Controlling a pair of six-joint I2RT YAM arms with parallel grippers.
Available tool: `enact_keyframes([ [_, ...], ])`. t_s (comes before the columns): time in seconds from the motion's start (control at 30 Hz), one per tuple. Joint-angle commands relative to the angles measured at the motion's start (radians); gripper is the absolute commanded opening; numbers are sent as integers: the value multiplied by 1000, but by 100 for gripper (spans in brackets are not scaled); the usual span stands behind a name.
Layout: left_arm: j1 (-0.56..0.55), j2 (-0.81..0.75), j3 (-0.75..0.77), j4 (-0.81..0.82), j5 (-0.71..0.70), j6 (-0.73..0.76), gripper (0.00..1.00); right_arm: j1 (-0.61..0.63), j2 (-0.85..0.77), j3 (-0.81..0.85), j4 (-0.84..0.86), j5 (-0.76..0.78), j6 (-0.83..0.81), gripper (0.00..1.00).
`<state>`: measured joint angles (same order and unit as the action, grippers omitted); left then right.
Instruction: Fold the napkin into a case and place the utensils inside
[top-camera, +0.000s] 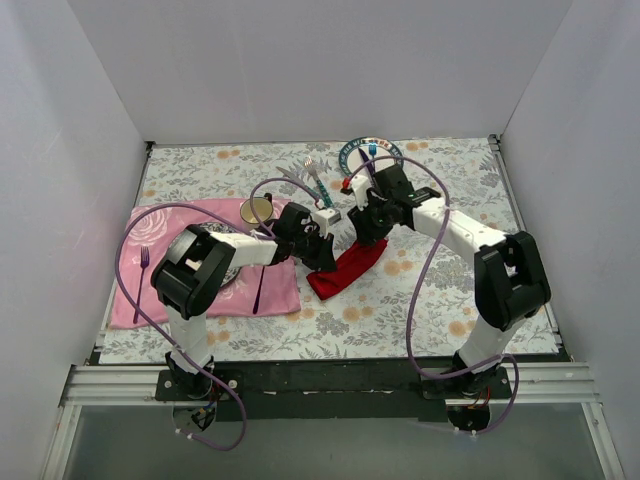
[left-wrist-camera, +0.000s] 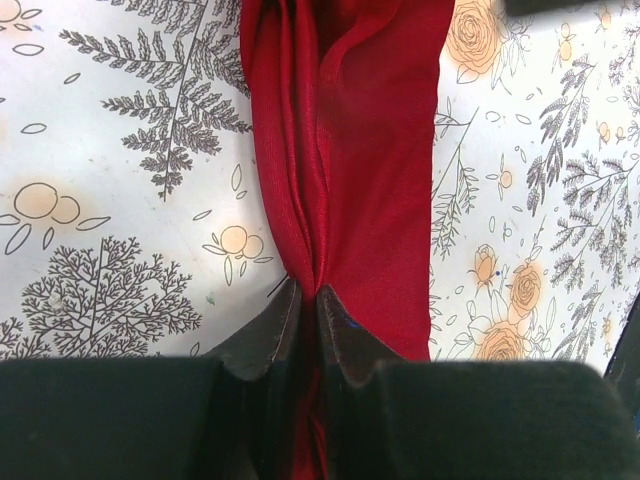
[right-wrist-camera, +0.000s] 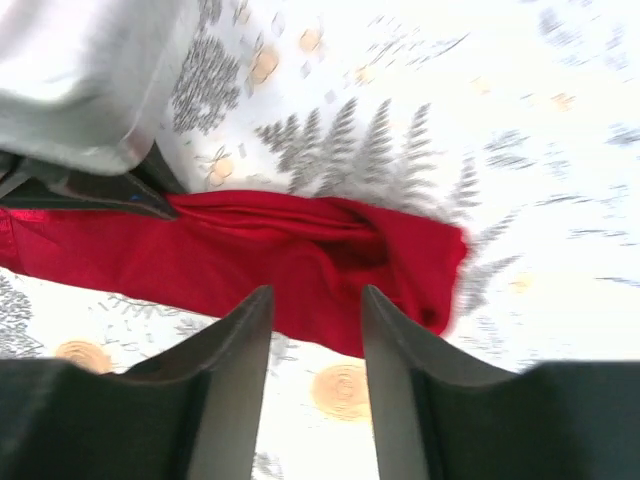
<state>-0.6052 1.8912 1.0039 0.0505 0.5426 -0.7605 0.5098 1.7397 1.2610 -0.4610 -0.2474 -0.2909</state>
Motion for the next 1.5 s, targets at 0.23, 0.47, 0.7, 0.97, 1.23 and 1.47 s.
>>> enact_keyframes([
  [0.23, -2, 42, 12, -113, -9, 61, 5, -93, -135, -163, 243, -79, -382, 54],
  [0.47, -1, 42, 15, -113, -4, 75, 5, -96, -54, -144, 280, -41, -395, 52],
  [0.7, -2, 52, 25, -117, -7, 81, 5, -96, 1, -143, 306, -33, -425, 56],
  [0.97, -2, 60, 38, -123, -4, 92, 5, -117, -29, -94, 253, -30, -409, 59],
  [1.23, -1, 60, 41, -127, 3, 99, 5, -174, -80, -89, 136, -162, -502, 62],
  [1.47, -1, 55, 38, -130, 7, 105, 5, -157, -43, -84, 119, -179, -556, 72],
])
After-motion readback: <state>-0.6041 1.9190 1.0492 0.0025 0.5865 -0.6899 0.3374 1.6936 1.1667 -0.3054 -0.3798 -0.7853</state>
